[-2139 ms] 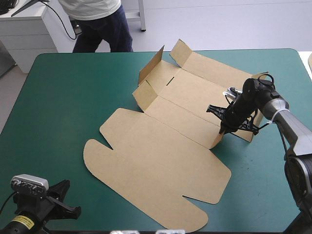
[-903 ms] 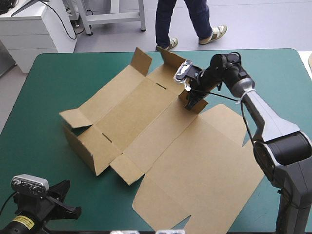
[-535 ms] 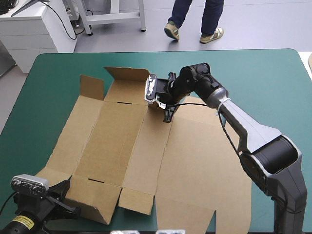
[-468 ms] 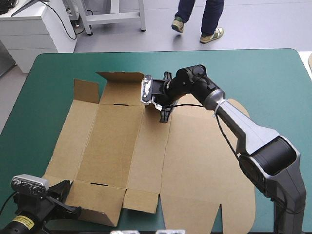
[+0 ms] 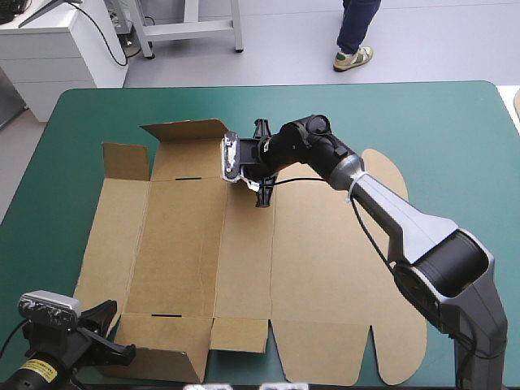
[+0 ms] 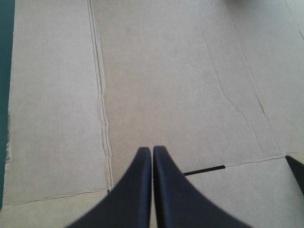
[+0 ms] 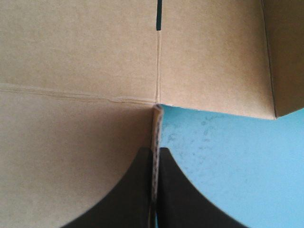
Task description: Fold the box
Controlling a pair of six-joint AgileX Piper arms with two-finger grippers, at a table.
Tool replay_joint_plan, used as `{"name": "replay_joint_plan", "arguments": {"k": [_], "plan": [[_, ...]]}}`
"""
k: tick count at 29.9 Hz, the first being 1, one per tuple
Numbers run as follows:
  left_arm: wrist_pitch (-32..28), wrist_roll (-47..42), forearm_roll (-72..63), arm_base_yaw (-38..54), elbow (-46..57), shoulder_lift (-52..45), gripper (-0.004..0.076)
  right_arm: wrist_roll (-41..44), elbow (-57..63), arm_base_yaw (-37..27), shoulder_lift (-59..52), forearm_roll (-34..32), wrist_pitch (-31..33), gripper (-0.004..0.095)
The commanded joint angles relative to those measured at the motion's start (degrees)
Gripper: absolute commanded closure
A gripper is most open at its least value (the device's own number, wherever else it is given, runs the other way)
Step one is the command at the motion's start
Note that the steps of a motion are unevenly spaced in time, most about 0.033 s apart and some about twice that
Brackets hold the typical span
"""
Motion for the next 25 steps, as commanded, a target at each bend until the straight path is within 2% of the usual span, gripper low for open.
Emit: {"name": "replay_joint_plan", "arguments": {"k": [1,9,12,15,18,21,23,25], "plan": [[-3.6,-0.7,-0.9,0.1,-1.8,0.6,0.0731,-0.9,-2.2,0.0,-3.2,0.8,-2.8,0.0913],[-3.6,-0.5,-0.9,0.1,-1.8,0.6,0.0731,2.6,-2.2,0.0,-3.2,0.0,-3.1,0.065],[-3.6,-0.5,-0.9,0.1,-1.8,0.6,0.0731,4.3,-2.2,0.0,-3.2,-0.3,-3.1,0.0644],[-3.6,-0.5,-0.9,0.1,-1.8,0.6,0.0731,7.1,-2.2,0.0,-3.4,-3.9,-2.4,0.0644],[-3.6,-0.5,-0.9,0.1,-1.8,0.6,0.0731,14.0,-2.2,0.0,-4.0,-11.0,-0.4,0.0682],[-3.6,-0.5,-0.8,0.1,-1.8,0.6,0.0731,21.4,-2.2,-0.5,-5.3,-17.1,0.1,0.0793],[-3.6,-0.5,-0.8,0.1,-1.8,0.6,0.0731,23.5,-2.2,-1.6,-6.4,-17.2,-1.0,0.0901],[-3.6,-0.5,-0.8,0.1,-1.8,0.6,0.0731,26.3,-2.2,-2.8,-7.5,-17.1,-2.6,0.0922]]}}
